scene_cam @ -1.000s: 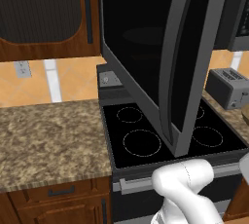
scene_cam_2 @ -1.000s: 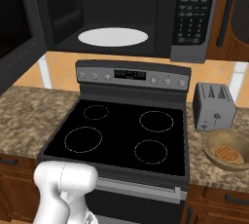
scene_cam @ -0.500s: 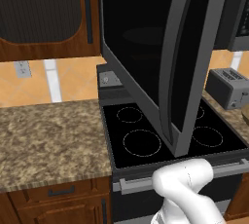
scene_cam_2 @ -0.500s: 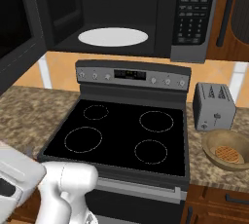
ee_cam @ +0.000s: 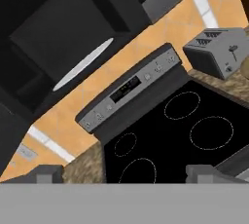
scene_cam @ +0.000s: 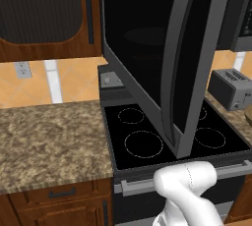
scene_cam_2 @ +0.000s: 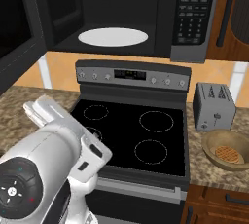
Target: Open the microwave, place the bowl with waffle inside the microwave, then close the microwave door and turn it on.
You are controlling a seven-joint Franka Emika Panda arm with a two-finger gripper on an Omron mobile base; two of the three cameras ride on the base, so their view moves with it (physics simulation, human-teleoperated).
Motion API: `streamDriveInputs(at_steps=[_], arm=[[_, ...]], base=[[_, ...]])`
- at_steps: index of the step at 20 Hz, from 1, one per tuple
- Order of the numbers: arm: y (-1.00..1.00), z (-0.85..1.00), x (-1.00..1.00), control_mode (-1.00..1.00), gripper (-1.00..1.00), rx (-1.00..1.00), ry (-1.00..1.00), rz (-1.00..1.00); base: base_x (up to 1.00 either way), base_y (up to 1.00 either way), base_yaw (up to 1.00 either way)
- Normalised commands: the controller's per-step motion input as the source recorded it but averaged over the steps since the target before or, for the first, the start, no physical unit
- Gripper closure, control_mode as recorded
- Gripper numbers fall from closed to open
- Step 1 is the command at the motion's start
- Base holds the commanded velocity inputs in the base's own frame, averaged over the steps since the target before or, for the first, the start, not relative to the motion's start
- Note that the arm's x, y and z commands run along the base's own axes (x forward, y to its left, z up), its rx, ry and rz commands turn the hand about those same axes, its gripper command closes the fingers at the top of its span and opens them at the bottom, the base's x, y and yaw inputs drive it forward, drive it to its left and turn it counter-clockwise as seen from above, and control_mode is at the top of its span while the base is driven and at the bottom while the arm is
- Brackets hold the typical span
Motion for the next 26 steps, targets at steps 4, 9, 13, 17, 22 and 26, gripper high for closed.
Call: streamDriveInputs(at_steps=[4, 9, 13, 17, 22, 26], arm=[[-0.77, -0.13, 0.76, -1.00, -1.00, 0.02, 0.21, -0.12], [-0.34, 0.00, 0.27, -1.00, -1.00, 0.00, 0.33, -0.34], [-0.69, -0.09, 0.18, -1.00, -1.00, 0.00, 0.41, -0.38], [-1.00, -0.15, 0.02, -1.00, -1.00, 0.19, 0.40, -0.17], [-0.83, -0.42, 0.00, -1.00, -1.00, 0.21, 0.32, -0.19], [-0.60, -0.79, 0.03, -1.00, -1.00, 0.08, 0.19, -0.26]], base=[[0.00, 0.00, 0.00], [0.00, 0.00, 0.00], [0.00, 0.00, 0.00], [0.00, 0.00, 0.00], [0.00, 0.00, 0.00], [0.00, 0.00, 0.00]])
